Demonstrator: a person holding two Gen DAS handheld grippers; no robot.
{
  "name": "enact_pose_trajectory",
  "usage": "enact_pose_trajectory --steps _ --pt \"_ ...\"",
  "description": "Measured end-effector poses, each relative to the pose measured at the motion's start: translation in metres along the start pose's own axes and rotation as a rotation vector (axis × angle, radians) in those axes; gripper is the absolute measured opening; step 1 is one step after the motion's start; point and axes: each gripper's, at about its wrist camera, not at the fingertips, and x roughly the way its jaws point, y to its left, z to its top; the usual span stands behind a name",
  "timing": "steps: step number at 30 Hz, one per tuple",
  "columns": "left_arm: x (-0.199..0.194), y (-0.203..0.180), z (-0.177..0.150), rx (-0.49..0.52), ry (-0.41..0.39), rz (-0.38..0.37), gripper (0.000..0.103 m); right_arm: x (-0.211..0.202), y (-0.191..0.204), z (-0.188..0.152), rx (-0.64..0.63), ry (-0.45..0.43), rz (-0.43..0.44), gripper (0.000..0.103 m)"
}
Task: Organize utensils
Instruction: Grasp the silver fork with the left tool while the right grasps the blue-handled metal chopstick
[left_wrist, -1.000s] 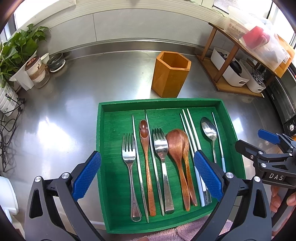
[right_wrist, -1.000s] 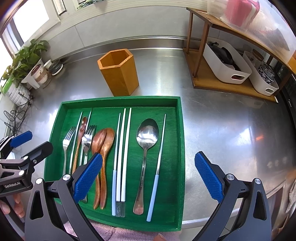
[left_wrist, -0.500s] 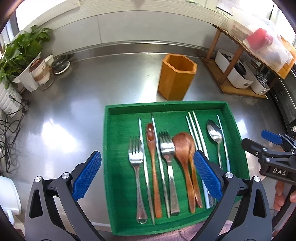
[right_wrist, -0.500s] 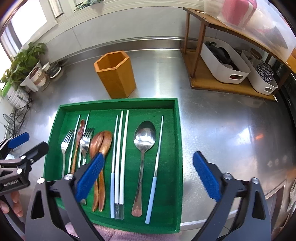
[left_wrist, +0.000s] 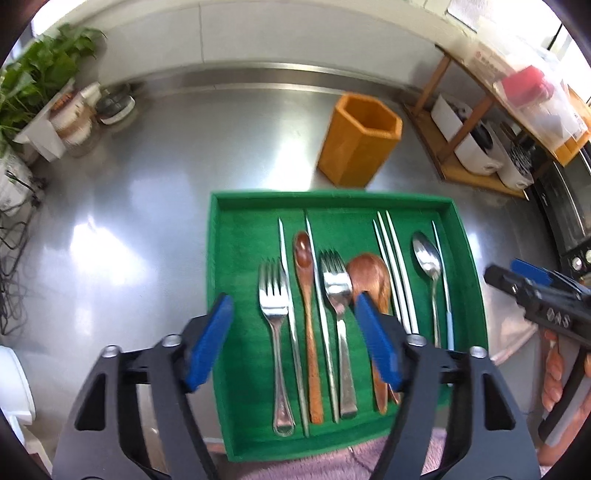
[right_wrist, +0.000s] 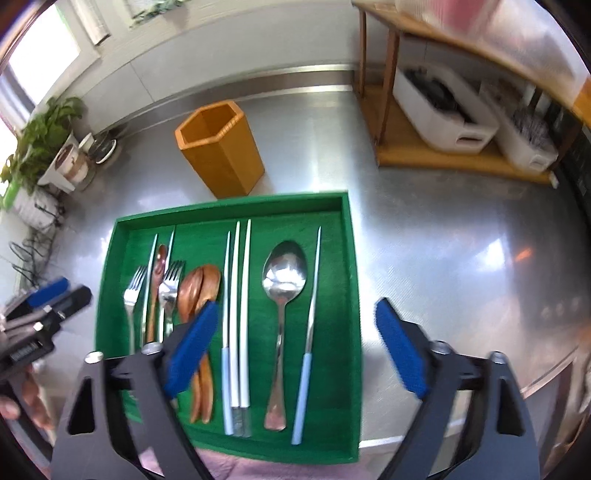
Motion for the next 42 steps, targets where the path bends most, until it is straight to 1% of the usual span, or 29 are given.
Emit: enact_pose_trajectory --steps 2,3,4,5,6,7,8,10,12,13,16,18,20,23,26,28,33,35,39,42 --pt "0.007 0.003 0.001 -0.002 0.05 -0.008 0.059 0.006 -0.002 0.001 -0.006 0.04 0.013 0.07" --pt "0.01 0.004 0.002 -0.005 0.073 -0.011 0.053 0.009 -0.003 0.002 -0.007 0.069 0.027 0.065" --pt "0.014 0.007 0.004 -0.01 0.093 -0.023 0.049 0.013 -0.004 0.004 -0.005 0.09 0.043 0.058" --pt "0.018 0.01 0.005 -0.018 0.121 -0.036 0.042 0.018 -0.007 0.006 0.001 0.118 0.06 0.055" --pt "0.022 0.012 0.005 -0.024 0.143 -0.041 0.036 0.023 -0.009 0.007 0.003 0.146 0.059 0.048" --pt "0.026 0.015 0.007 -0.029 0.166 -0.038 0.035 0.028 -0.011 0.008 0.002 0.167 0.051 0.039" --pt "0.029 0.017 0.007 -0.027 0.179 -0.028 0.033 0.033 -0.013 0.009 0.0 0.188 0.045 0.038" --pt "0.037 0.02 0.007 -0.018 0.207 -0.007 0.029 0.044 -0.013 0.008 -0.005 0.243 0.029 0.026" --pt "0.044 0.025 0.007 -0.022 0.24 0.006 0.024 0.058 -0.014 0.004 -0.007 0.304 0.004 0.024" --pt "0.048 0.029 0.007 -0.024 0.251 0.022 0.023 0.063 -0.015 0.001 -0.005 0.327 0.004 0.022" --pt "0.055 0.035 0.002 -0.026 0.286 0.025 0.022 0.074 -0.015 -0.007 0.003 0.393 0.036 0.016" --pt "0.061 0.037 -0.003 -0.007 0.313 0.047 0.02 0.079 -0.012 -0.012 -0.017 0.411 0.004 0.014" --pt "0.068 0.039 -0.008 -0.001 0.333 0.063 0.02 0.08 -0.012 -0.016 -0.022 0.426 -0.001 0.012" --pt "0.075 0.04 -0.01 -0.008 0.348 0.044 0.02 0.082 -0.013 -0.022 -0.008 0.451 0.018 0.012" --pt "0.079 0.031 -0.011 0.012 0.347 0.027 0.02 0.081 -0.012 -0.025 -0.011 0.458 0.017 0.012" --pt "0.084 0.025 -0.011 0.027 0.353 0.039 0.02 0.085 -0.012 -0.027 -0.007 0.469 0.014 0.011" --pt "0.098 0.011 -0.012 0.044 0.374 0.049 0.02 0.093 -0.015 -0.012 -0.011 0.479 -0.006 0.011" --pt "0.104 0.008 -0.012 0.055 0.382 0.062 0.019 0.098 -0.012 -0.012 -0.013 0.489 -0.018 0.009" --pt "0.108 0.003 -0.013 0.076 0.387 0.076 0.019 0.104 -0.01 -0.009 -0.004 0.508 -0.03 0.009" --pt "0.112 -0.001 -0.013 0.085 0.39 0.082 0.019 0.108 -0.006 -0.005 -0.023 0.522 -0.05 0.009"
